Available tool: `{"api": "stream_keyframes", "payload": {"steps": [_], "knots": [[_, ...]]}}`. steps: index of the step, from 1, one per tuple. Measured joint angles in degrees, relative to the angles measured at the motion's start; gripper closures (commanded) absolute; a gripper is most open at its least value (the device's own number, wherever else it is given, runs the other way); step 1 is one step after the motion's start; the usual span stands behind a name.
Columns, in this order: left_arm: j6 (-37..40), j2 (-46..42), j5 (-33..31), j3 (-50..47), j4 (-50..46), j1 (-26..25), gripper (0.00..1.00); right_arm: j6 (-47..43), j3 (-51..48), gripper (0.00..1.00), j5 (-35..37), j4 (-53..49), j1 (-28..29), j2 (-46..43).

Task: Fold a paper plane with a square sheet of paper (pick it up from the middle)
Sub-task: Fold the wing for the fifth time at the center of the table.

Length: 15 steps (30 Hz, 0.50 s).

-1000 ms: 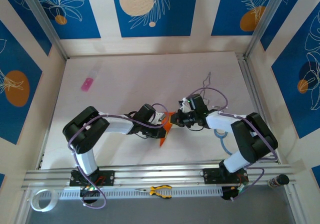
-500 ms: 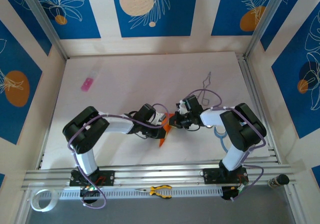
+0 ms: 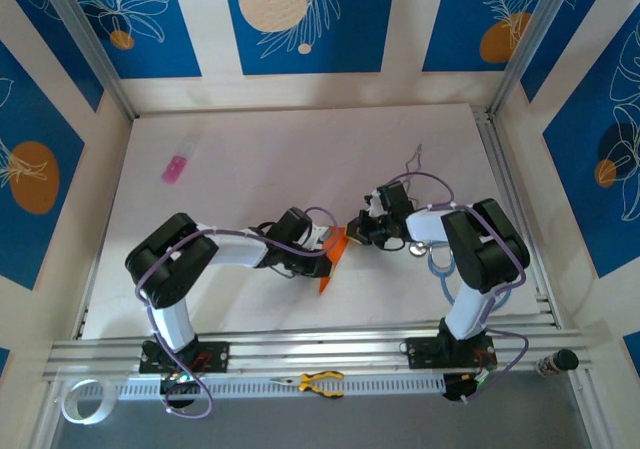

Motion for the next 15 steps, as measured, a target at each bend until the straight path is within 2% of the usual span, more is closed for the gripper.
{"api": "stream_keyframes", "payload": {"steps": [11, 15], "knots": [[-0.07, -0.02, -0.02, -0.02, -0.02, 0.0, 1.0, 0.13, 3.63, 0.93, 2.03, -0.94, -6.14, 1.57], [-0.22, -0.02, -0.07, 0.0, 0.0, 0.0, 1.0, -0.02, 3.56, 0.91, 2.45, -3.04, -6.01, -2.56]]}}
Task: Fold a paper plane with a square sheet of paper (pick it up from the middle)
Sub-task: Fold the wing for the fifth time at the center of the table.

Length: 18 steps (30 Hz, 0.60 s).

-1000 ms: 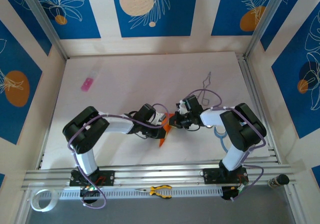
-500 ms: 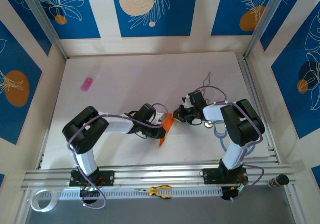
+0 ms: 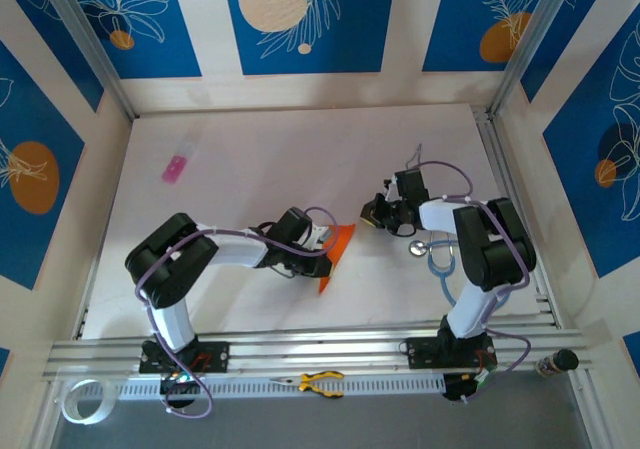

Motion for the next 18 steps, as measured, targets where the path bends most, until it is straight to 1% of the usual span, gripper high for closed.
{"api": "stream_keyframes", "payload": {"steps": [3, 6, 12, 18], "knots": [[-0.33, -0.09, -0.2, 0.04, -0.02, -0.02, 1.0, -0.04, -1.25, 0.91, -0.42, 0.66, 1.51, -5.79], [-0.57, -0.2, -0.52, 0.04, -0.17, -0.02, 1.0, -0.02, -2.51, 0.93, -1.68, 1.9, 4.39, -8.68], [-1.31, -0.42, -1.05, 0.04, -0.44, -0.13, 1.0, 0.68, -7.04, 0.95, -3.23, 3.19, 10.73, -7.78], [-1.49, -0.42, -1.05, 0.04, -0.44, -0.13, 1.0, 2.01, -8.48, 0.97, -3.39, 4.66, 12.63, -4.61]]}}
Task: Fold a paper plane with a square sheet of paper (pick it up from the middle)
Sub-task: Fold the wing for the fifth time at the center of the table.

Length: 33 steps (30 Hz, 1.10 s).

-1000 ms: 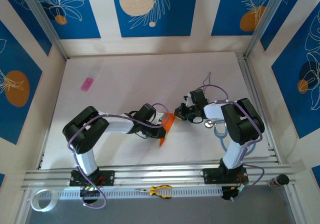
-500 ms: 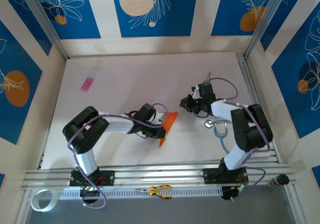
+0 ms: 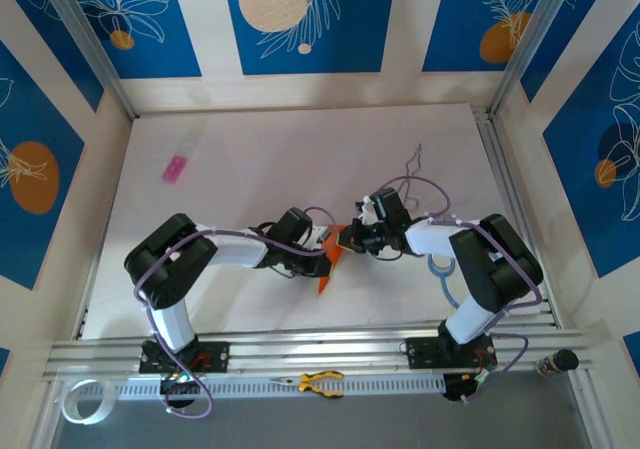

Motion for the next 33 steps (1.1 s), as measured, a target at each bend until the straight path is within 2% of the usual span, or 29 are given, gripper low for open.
{"api": "stream_keyframes", "payload": {"steps": [6, 33], "knots": [[0.02, -0.5, -0.02, -0.13, -0.57, -0.07, 1.0, 0.04, 0.76, 0.98, 1.16, -1.29, -0.07, 3.87], [0.02, -4.74, 3.04, -5.77, -1.49, -2.19, 1.0, 0.22, 2.84, 0.99, -0.31, -2.49, -0.02, 5.86]]}}
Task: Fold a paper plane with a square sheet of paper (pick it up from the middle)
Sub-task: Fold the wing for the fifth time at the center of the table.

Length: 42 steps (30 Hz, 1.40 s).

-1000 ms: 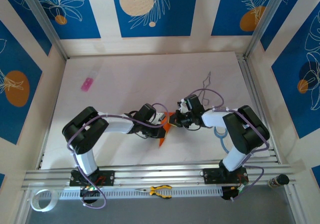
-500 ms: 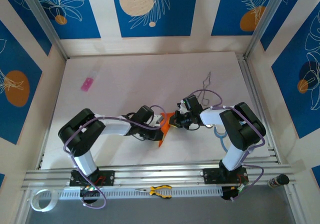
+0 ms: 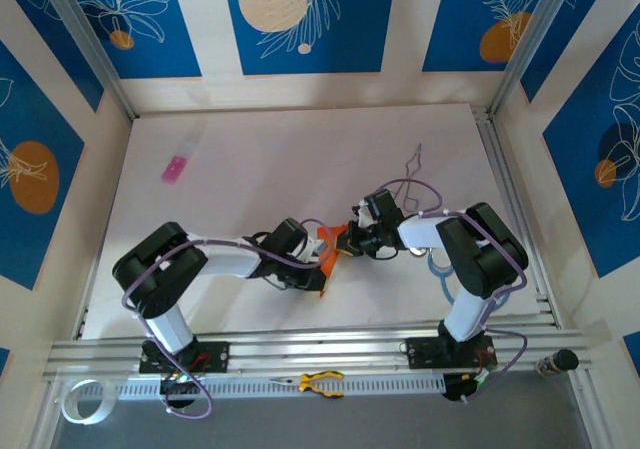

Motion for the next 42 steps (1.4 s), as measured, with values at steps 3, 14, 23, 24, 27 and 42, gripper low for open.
{"api": "stream_keyframes", "payload": {"steps": [3, 14, 23, 24, 27, 42], "knots": [[0.02, -0.33, -0.02, -0.42, 0.02, -0.33, 1.0, 0.37, 0.0, 0.99, -0.04, 0.02, 0.0, 0.02], [0.17, -1.81, 0.02, -2.1, -0.2, -1.55, 1.0, 0.5, 0.0, 0.99, -0.04, 0.02, 0.0, 0.04], [0.17, -4.63, 2.56, -4.02, -4.42, -2.71, 1.0, 0.85, 0.22, 0.99, 0.33, 0.7, -0.2, 0.33], [0.17, -5.33, 2.49, -4.02, -5.46, -2.91, 1.0, 0.85, 0.26, 0.99, 0.42, 0.76, -0.22, 0.35], [0.2, -8.72, 1.53, -3.93, -7.82, -2.99, 0.99, 0.87, 0.31, 0.99, 0.46, 0.81, -0.22, 0.35], [-1.79, -0.55, -5.03, 9.16, -3.63, 3.41, 0.96, 1.07, 0.31, 0.99, 0.44, 0.81, -0.22, 0.35]]}}
